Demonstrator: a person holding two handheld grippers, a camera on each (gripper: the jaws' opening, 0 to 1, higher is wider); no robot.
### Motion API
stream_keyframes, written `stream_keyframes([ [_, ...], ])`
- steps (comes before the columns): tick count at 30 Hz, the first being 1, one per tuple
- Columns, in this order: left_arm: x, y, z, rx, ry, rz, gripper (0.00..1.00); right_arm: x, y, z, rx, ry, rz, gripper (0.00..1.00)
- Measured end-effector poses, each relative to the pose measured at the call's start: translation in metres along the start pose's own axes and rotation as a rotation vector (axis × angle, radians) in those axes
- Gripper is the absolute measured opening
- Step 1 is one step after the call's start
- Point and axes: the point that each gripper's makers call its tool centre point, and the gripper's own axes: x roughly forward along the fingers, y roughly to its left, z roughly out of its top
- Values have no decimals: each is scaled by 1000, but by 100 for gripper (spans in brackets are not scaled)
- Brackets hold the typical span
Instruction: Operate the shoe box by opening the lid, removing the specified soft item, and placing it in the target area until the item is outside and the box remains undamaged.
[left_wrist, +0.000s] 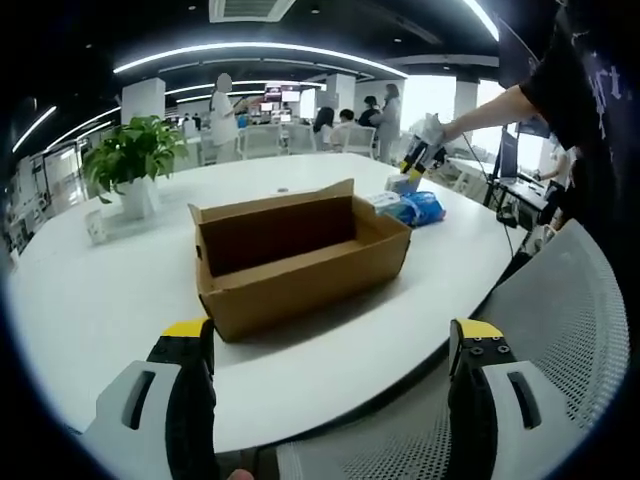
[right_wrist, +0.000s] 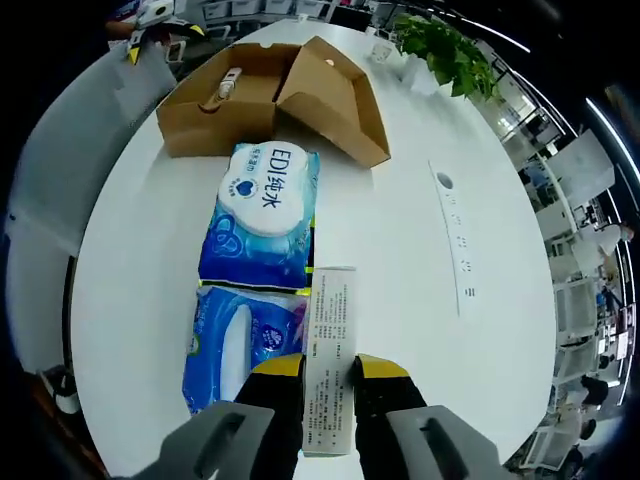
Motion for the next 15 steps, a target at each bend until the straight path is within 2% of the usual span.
stream_keyframes([
  [15,0,3,-1,-13,7,16,95,26,-2,-15,10,20,27,14],
])
